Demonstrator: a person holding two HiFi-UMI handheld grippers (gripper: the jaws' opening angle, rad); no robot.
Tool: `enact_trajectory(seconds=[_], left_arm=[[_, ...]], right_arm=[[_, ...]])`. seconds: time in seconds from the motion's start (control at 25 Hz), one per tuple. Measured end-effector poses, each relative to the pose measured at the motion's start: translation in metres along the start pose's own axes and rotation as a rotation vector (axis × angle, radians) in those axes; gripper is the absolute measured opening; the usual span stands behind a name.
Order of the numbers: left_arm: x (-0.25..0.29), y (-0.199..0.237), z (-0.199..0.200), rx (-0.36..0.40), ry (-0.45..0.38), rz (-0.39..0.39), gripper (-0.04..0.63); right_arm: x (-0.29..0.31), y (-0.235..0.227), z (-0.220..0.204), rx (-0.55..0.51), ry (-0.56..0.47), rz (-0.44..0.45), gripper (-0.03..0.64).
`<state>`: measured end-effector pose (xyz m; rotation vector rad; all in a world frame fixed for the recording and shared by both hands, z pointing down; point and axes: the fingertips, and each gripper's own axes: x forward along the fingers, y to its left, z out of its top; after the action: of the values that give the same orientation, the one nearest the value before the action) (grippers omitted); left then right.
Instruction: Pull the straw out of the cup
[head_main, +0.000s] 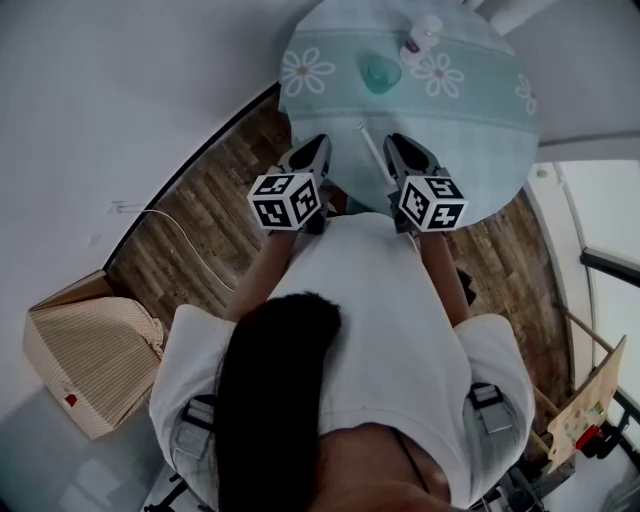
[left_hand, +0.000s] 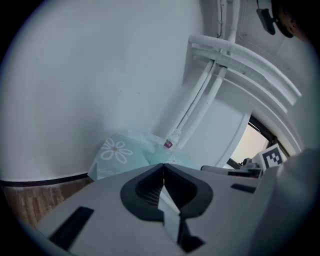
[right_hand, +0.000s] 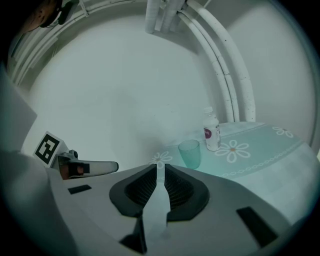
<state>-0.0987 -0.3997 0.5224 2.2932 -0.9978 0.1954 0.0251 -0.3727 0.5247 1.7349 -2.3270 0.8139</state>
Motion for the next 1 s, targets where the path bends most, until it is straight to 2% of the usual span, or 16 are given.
enact_trajectory(seconds=[0.4,0.68,1.0], left_arm=[[0.012,0.002,0.005,-0.002,0.003,0.003,0.009],[0.016,0.005,0.005,-0.006,0.009,0.006,0.009],[0.015,0.006,0.006,-0.01,0.009,0.014,0.009]], right_arm=[[0.007,-0.013,-0.011,-0.019,0.049,-0.059,0.044],[0.012,-0.008,-0.026,-0.01,0.104,-0.029,0.04],[0.016,-0.003,-0.026,-0.041,0.117,-0.017,0.04]])
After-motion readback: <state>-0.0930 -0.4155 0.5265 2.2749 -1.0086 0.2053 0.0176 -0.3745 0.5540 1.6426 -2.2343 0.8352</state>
